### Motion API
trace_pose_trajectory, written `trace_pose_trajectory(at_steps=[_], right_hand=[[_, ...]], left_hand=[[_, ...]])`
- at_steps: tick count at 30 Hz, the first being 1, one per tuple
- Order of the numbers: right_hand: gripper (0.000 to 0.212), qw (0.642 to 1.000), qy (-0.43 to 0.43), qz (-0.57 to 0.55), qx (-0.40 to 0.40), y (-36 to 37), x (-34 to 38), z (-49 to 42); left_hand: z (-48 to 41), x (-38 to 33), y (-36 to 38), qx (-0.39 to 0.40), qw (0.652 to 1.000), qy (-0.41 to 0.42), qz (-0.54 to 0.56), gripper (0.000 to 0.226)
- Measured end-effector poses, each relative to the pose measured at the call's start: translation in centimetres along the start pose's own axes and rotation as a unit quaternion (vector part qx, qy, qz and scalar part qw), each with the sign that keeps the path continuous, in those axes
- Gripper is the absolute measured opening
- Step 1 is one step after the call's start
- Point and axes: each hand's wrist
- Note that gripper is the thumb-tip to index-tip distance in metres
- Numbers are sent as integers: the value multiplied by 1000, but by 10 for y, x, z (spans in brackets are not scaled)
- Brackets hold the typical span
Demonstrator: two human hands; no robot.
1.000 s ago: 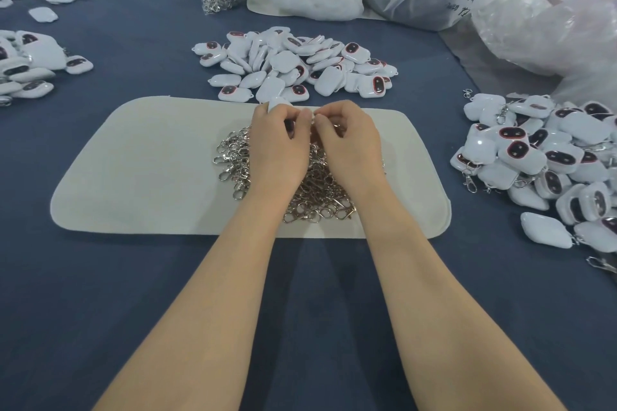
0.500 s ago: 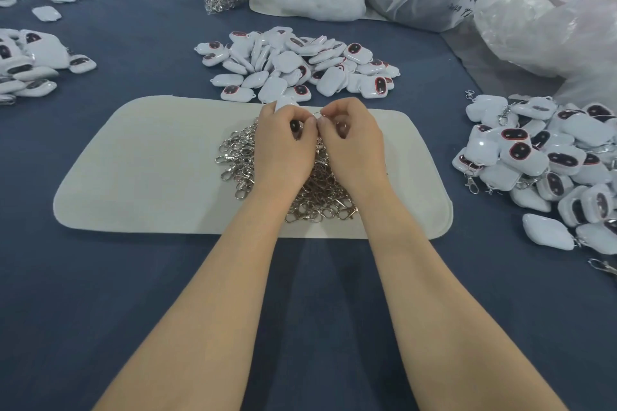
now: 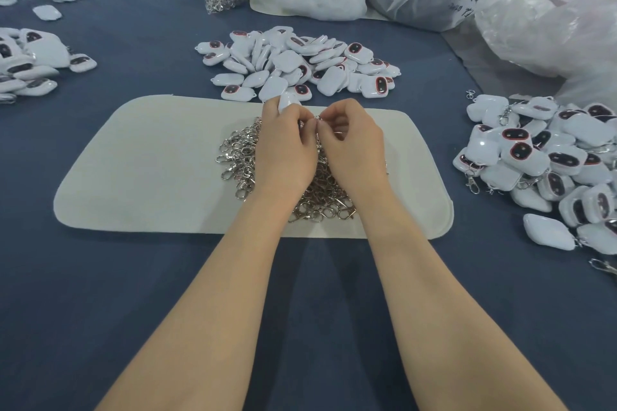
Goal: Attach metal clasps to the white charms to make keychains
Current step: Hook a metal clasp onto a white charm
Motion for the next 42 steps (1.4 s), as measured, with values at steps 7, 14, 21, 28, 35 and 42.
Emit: trace_pose_trajectory(at_steps=[7, 14, 21, 28, 35, 42], right_hand=[[13, 1000, 7, -23, 17, 1, -1, 1], [14, 999, -14, -22, 21, 3, -2, 4], [15, 999, -35, -13, 20, 3, -3, 5], [14, 999, -11, -11, -43, -5, -9, -1], [13, 998, 2, 13, -66, -6, -12, -4], [14, 997, -9, 28, -67, -3, -12, -2]], left_hand=[[1, -1, 0, -5, 1000, 0, -11, 14], [2, -2, -2, -6, 1000, -6, -9, 13], [4, 0, -1, -6, 1000, -11, -17, 14], [3, -5, -3, 5, 997, -3, 81, 14], [3, -9, -2, 65, 987, -52, 136, 26], [3, -7, -4, 62, 987, -56, 138, 23]])
Point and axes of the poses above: each hand's wrist, its own z-axis away from the middle knuckle, its own y-axis out of the palm, x = y × z, and after that the axes turned 7 degrees about -x, right-handed
